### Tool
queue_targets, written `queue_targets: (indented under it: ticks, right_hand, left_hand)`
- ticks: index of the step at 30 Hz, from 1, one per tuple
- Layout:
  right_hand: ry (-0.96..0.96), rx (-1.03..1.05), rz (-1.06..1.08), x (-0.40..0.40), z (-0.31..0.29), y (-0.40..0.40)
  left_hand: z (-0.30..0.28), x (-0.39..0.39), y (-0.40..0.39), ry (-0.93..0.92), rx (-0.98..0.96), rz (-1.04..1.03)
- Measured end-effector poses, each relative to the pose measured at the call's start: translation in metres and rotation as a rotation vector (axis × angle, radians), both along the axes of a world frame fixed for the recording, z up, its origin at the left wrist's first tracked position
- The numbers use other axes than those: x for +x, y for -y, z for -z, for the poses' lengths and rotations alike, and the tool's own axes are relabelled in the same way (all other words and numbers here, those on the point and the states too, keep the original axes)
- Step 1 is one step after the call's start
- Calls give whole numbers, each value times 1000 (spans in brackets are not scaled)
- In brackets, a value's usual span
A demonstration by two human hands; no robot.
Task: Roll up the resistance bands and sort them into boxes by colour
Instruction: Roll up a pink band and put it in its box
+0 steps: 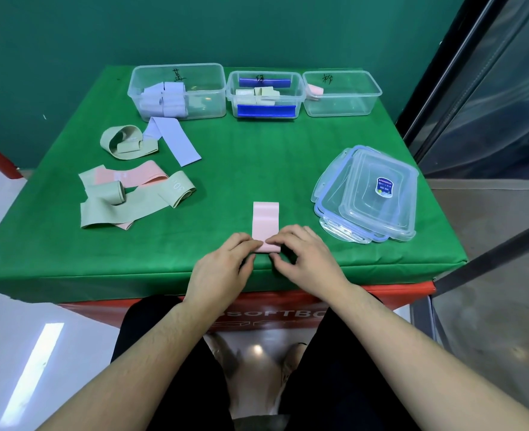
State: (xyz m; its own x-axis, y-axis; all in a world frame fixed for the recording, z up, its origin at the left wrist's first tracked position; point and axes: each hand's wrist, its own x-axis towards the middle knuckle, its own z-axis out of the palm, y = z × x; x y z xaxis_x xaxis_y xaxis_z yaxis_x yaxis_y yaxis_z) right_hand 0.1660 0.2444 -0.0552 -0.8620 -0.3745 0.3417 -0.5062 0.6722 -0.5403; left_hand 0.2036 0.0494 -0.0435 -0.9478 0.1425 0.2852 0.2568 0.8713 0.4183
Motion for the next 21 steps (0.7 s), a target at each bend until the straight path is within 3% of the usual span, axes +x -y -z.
queue_targets:
  ticks: [21]
  right_hand:
    - [-49,26,25,-12,2,0]
  left_hand:
    - [-4,-15,-4,35,-53,-24]
